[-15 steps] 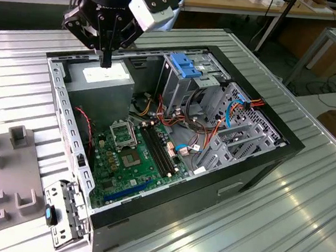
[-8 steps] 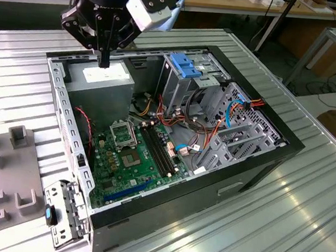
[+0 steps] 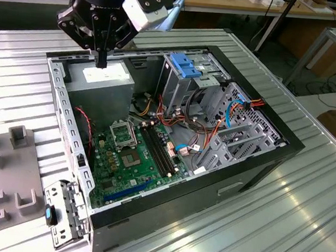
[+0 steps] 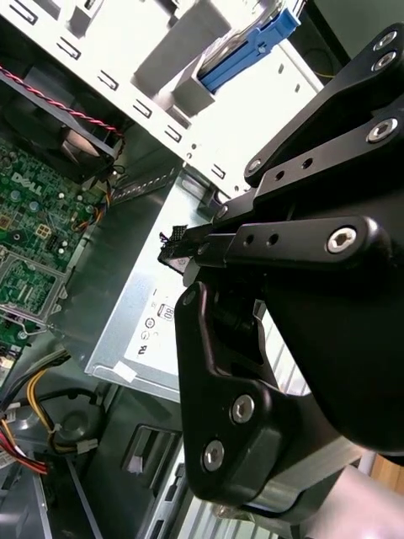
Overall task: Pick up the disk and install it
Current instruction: 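Reach for the disk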
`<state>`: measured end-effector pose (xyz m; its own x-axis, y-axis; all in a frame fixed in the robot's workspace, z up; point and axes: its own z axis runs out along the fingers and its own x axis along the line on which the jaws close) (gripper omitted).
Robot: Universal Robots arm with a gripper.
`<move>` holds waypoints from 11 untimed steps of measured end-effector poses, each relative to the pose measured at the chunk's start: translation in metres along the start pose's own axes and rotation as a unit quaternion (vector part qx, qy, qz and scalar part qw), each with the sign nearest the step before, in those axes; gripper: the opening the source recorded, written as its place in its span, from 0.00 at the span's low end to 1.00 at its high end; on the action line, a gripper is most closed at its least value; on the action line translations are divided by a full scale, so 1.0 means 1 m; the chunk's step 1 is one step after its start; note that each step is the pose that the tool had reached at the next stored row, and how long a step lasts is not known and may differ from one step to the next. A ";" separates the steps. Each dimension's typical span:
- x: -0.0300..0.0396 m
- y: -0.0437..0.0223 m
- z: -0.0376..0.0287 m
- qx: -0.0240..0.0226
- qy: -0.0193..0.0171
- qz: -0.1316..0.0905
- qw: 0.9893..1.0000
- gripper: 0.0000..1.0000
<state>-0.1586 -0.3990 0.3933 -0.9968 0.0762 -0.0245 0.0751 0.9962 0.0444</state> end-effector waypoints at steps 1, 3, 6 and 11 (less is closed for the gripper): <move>0.0004 0.0000 0.0000 0.000 0.000 0.000 1.000 0.11; 0.0012 -0.0001 0.0000 0.000 0.000 0.000 1.000 0.11; 0.0024 -0.0002 -0.0001 0.000 0.000 0.000 1.000 0.11; 0.0042 -0.0003 -0.0001 0.000 0.000 0.000 1.000 0.11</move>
<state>-0.1628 -0.3989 0.3933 -0.9968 0.0762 -0.0245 0.0751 0.9962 0.0444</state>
